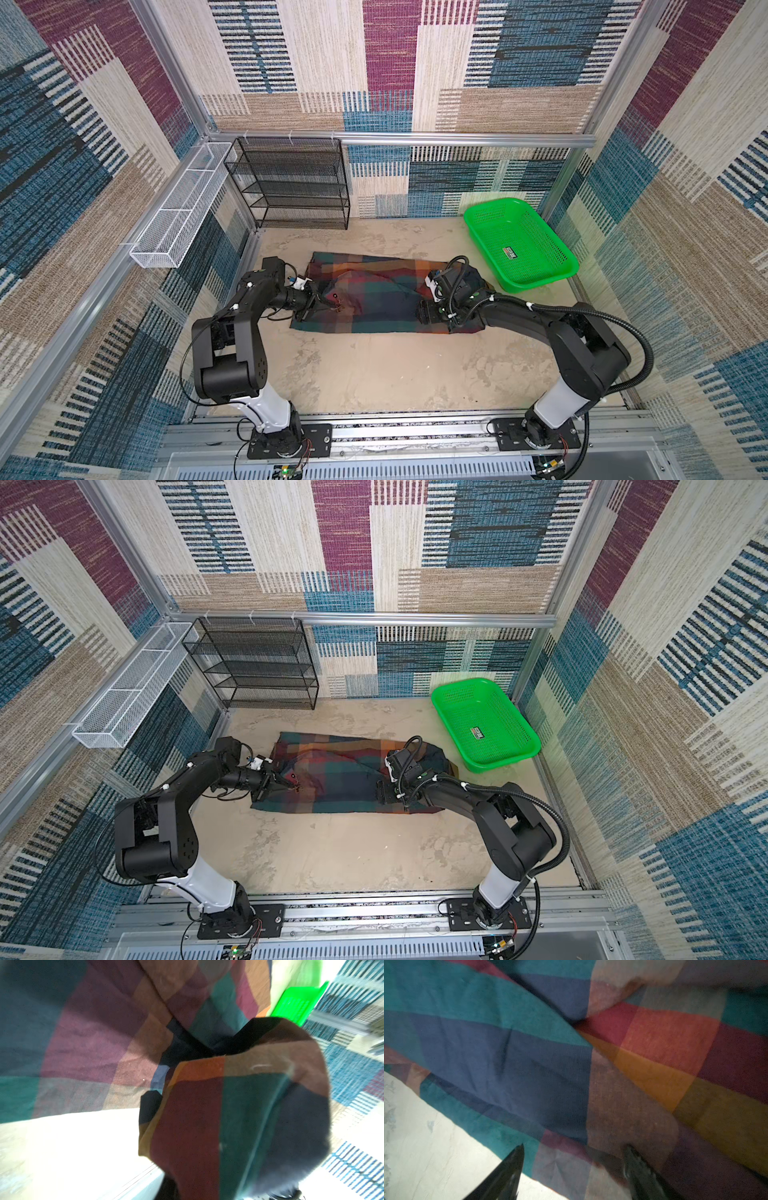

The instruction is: Fold and stack the long sleeve shirts

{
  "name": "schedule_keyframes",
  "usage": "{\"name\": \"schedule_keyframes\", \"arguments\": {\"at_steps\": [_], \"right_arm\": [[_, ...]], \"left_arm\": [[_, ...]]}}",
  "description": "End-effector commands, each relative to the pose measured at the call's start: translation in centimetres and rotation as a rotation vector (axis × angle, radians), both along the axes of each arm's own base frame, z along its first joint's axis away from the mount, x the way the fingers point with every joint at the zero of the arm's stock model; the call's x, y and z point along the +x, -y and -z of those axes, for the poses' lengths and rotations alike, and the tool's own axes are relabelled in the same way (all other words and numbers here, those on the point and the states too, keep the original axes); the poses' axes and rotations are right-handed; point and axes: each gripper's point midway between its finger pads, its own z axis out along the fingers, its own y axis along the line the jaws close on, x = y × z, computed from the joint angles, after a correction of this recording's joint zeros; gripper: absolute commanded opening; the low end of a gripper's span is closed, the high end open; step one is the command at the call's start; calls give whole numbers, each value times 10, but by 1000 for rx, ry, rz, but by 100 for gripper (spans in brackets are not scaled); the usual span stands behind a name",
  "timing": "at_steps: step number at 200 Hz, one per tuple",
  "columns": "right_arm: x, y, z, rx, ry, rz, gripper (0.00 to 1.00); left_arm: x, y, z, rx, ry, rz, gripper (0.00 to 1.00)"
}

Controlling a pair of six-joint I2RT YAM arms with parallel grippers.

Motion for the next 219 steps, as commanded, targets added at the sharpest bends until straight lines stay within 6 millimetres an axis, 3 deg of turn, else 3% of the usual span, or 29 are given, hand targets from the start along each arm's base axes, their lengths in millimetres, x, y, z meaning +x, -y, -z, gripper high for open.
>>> {"name": "schedule_keyframes", "arguments": {"at_steps": [1,19,37,70,104,130,165,191,219], "right_arm": [[9,-4,3,9,19,3,77],[9,-6,8,13,7,1,77],[9,-7,12,6,-5,-3,77],[7,-7,10,9,-9,-12,77],[9,-6,-25,37,56,-2,77],[15,2,-45,2,95,20,77],[24,50,-70,-44,169,164,78],[23,82,-59,-24,122,230,78],[23,98,-51,12,108,324,76]], "left_arm": [[10,-15,-15,-27,26,-73,19],[11,-33,-16,-30,18,-147,21],[12,-40,-16,-53,9,-191,34],[11,-54,-36,-4,48,-240,36],[3,-74,-68,199,140,-288,44],[-1,-60,-73,306,196,-237,54],[0,-45,-36,427,146,-102,56],[5,-38,-5,507,82,-5,56],[11,-42,28,558,-7,45,56]]}}
